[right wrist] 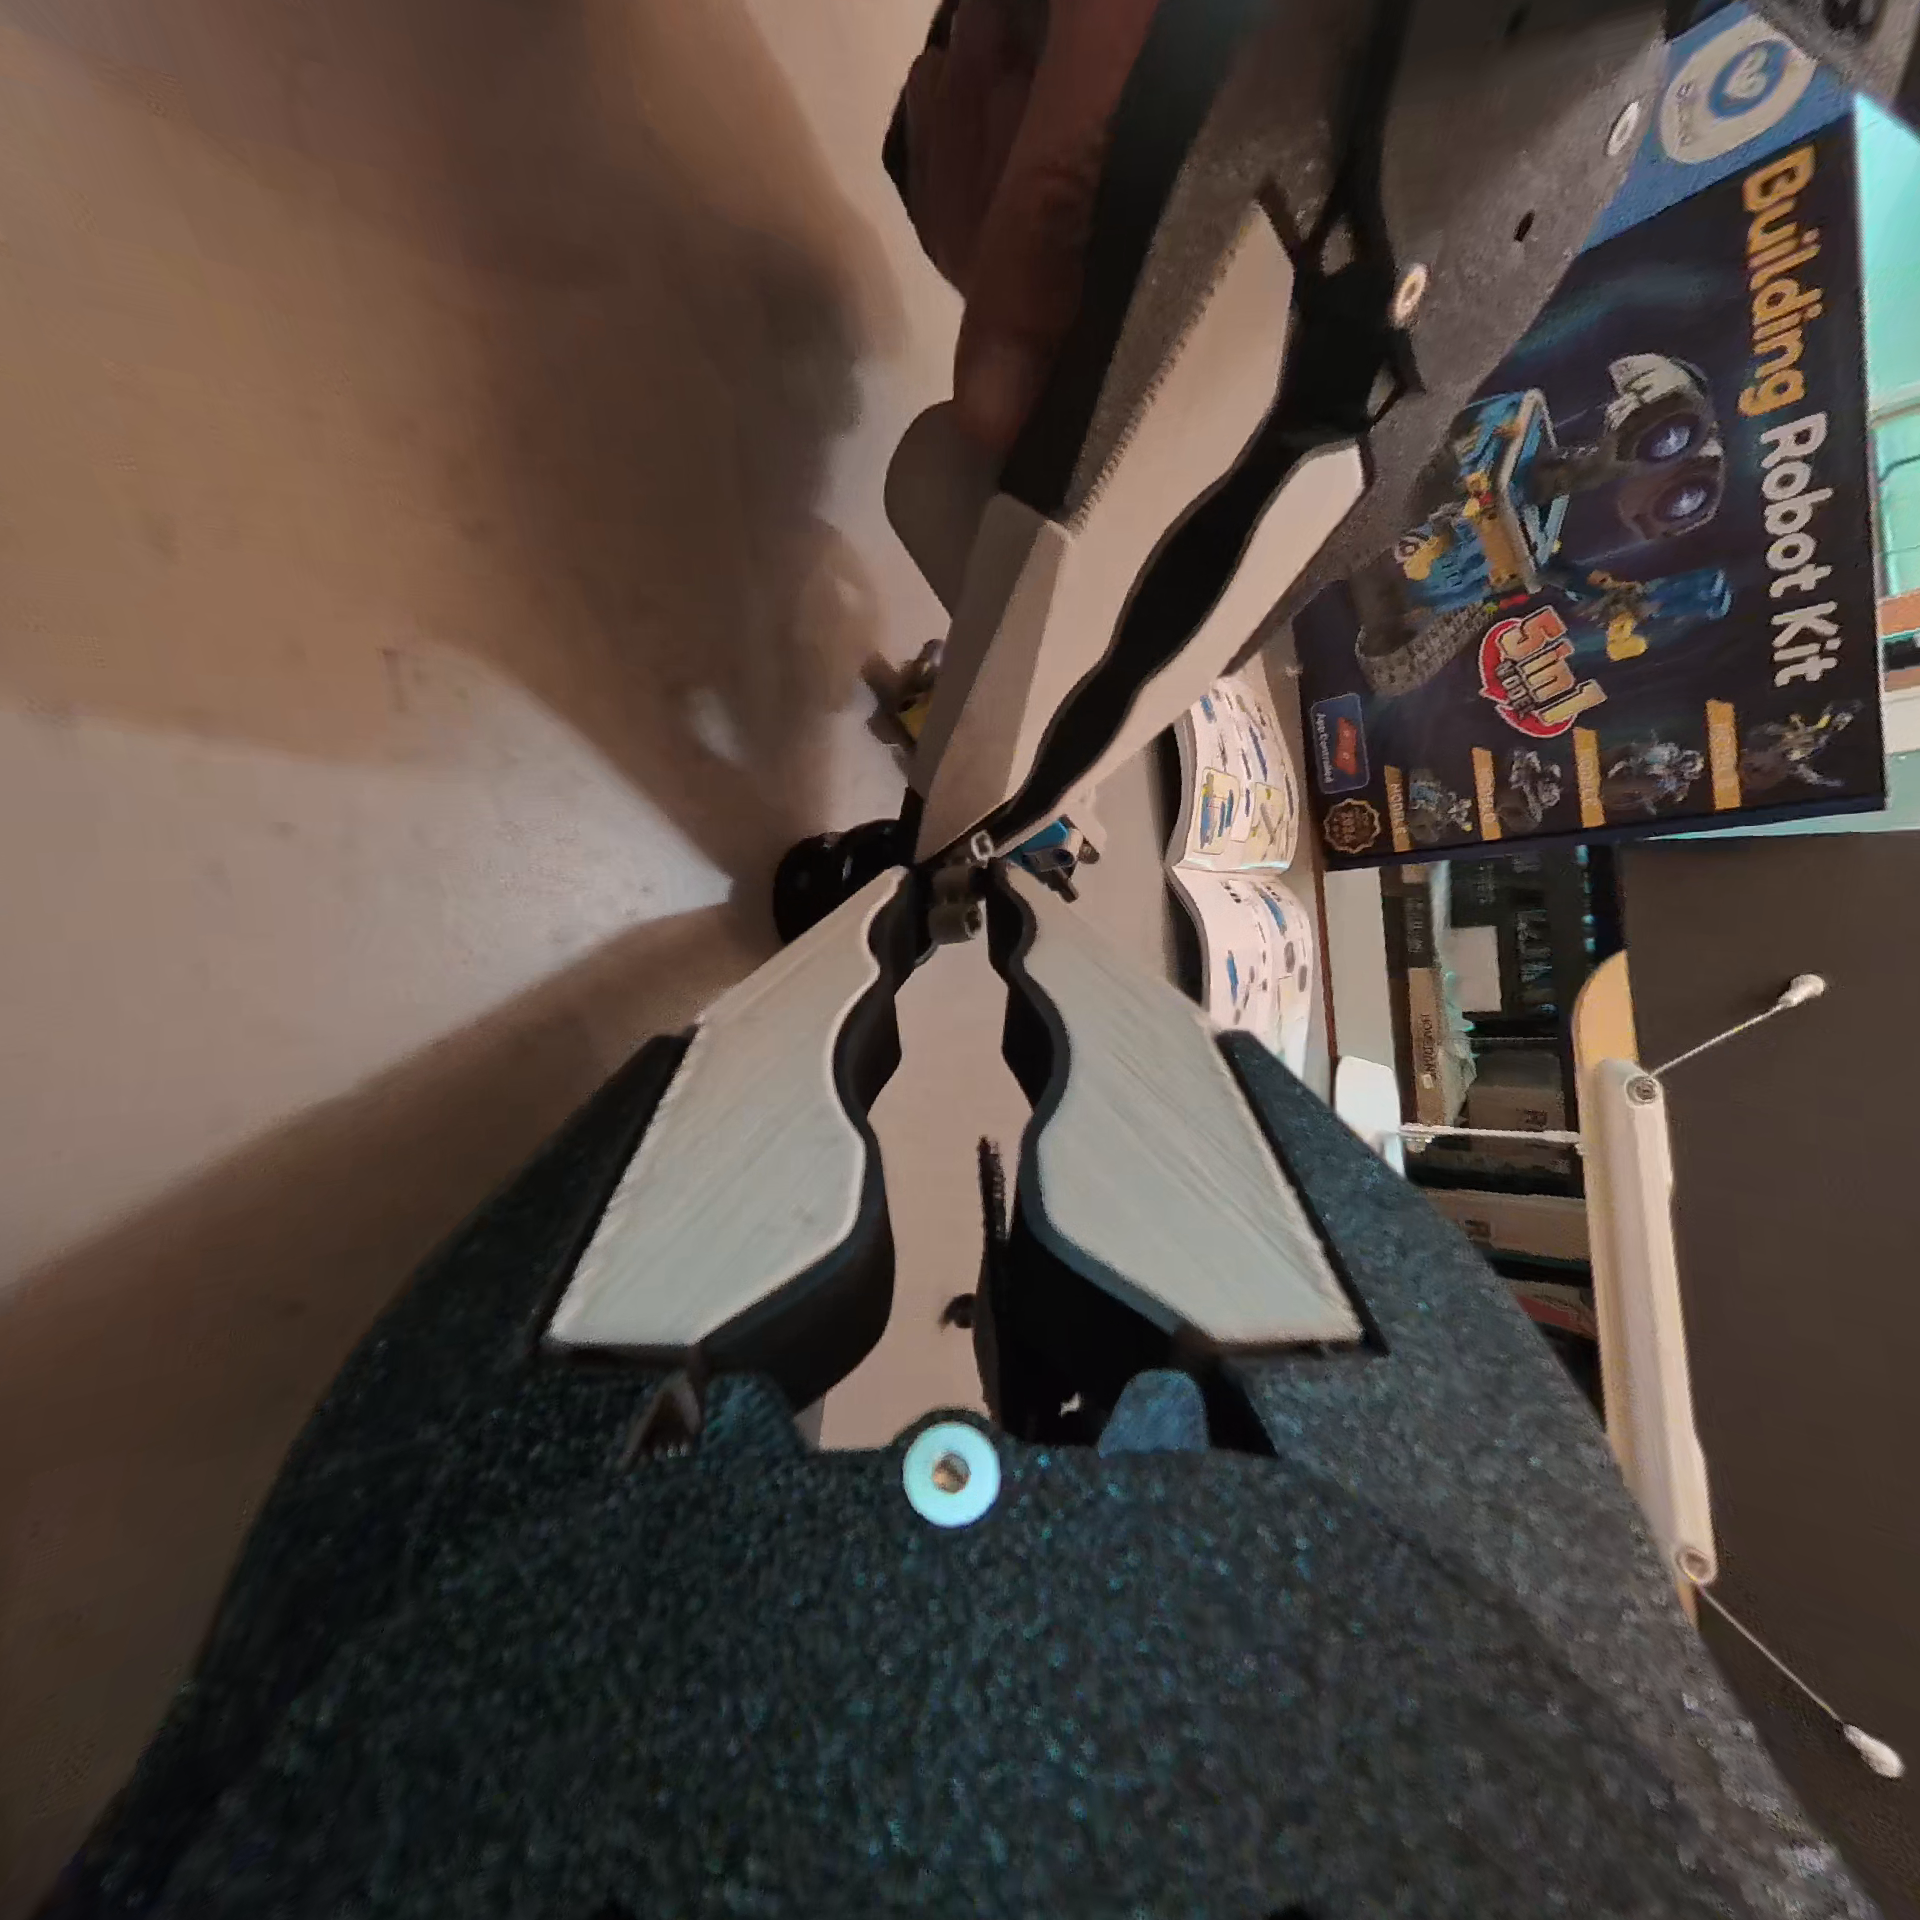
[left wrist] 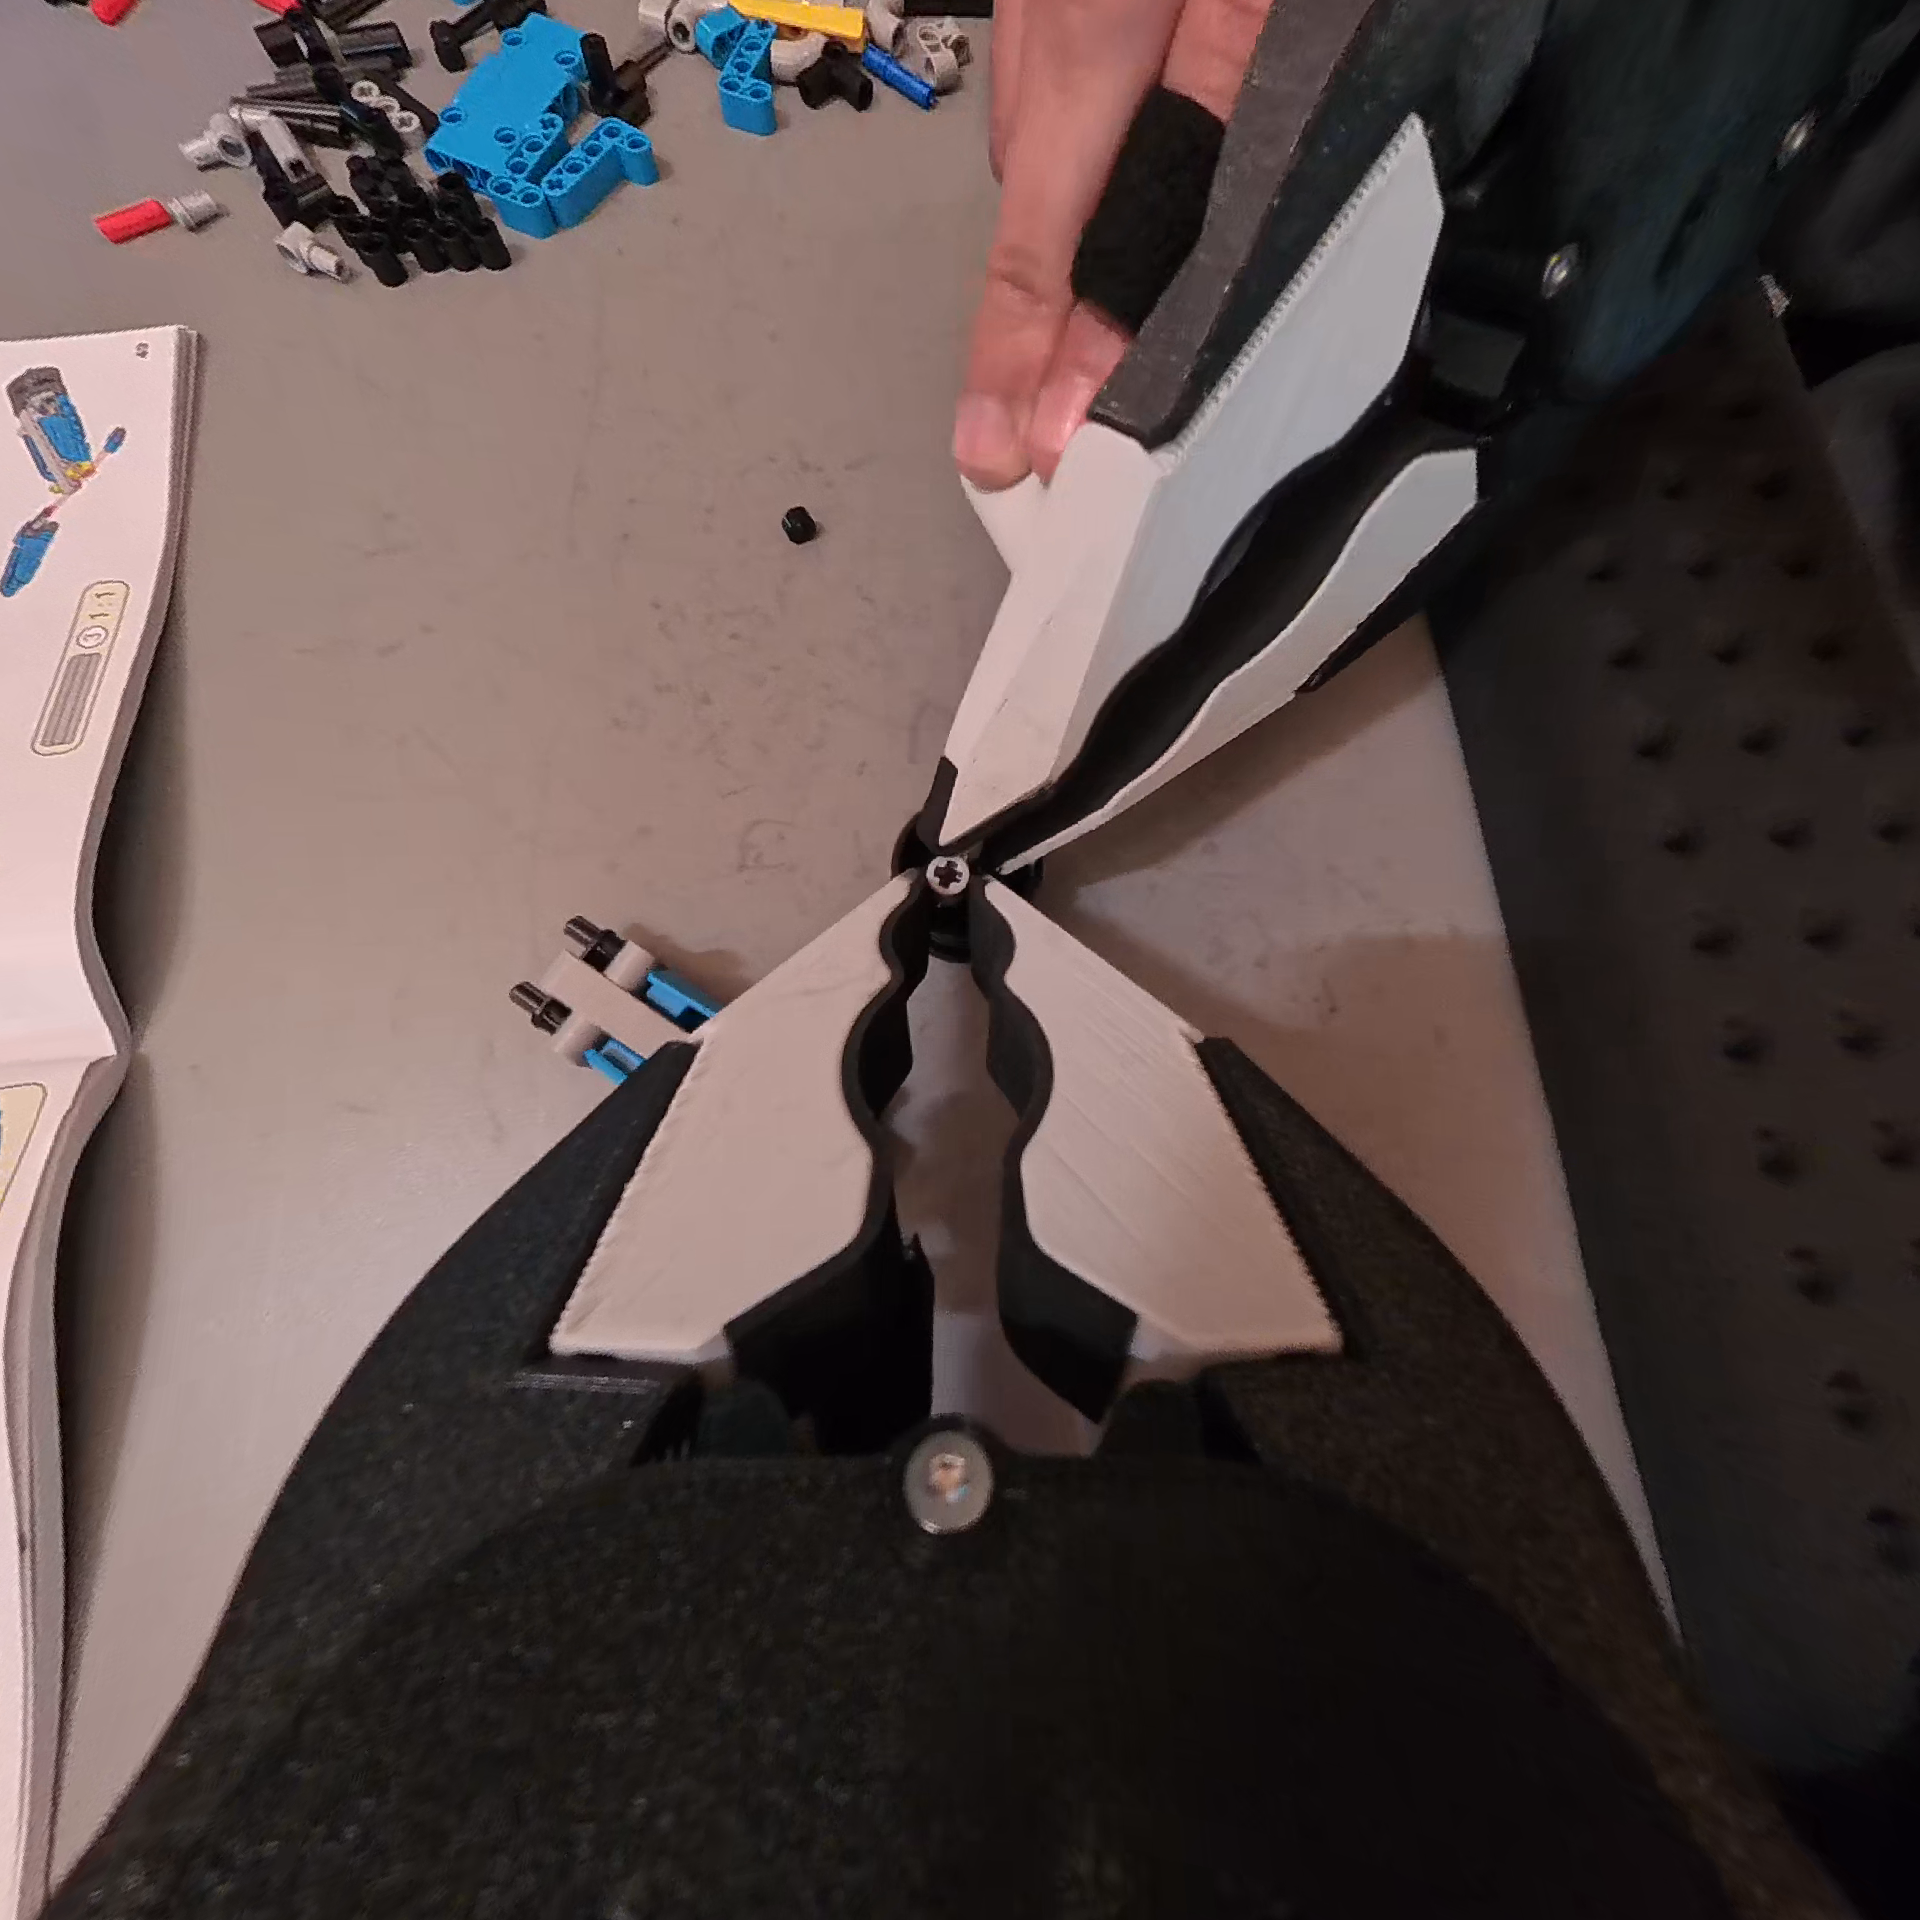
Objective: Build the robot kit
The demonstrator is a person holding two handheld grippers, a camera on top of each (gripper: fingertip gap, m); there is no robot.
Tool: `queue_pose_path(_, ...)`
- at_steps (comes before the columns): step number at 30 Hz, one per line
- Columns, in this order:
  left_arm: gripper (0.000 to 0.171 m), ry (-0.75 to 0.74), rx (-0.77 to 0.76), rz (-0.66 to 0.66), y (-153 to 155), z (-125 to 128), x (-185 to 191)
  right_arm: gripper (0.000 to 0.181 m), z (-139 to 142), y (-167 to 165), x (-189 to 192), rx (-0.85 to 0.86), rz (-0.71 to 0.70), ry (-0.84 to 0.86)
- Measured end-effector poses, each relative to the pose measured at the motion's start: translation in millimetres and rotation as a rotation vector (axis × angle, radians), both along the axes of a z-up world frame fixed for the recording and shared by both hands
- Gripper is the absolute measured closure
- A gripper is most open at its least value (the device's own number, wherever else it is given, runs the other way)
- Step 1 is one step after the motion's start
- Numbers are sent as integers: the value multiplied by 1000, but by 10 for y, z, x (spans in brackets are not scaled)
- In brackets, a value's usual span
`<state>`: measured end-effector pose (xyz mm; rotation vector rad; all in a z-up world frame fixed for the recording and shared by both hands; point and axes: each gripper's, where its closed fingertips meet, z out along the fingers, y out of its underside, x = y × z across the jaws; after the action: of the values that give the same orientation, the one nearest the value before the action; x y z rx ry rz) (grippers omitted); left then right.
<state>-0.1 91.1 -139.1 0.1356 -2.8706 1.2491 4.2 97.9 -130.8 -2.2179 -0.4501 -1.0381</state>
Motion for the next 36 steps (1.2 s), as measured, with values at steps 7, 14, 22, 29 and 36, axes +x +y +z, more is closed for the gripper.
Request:
queue_pose_path(7,166,-22,30,1,-8,-22,-3,169,-21,-14,-7,-15,-15,-29)
queue_pose_path(14,166,-18,39,10,-20,-37,3,169,-41,-26,-4,-2,-25,12)
queue_pose_path(22,166,-34,56,15,-21,-50,3,170,-50,-29,-10,27,-31,55)
queue_pose_path(29,166,-26,41,22,-14,-50,-2,169,-41,-17,-10,83,-26,133)
queue_pose_path(36,166,-10,39,31,-26,-51,-18,152,0,-77,-34,207,-56,577)
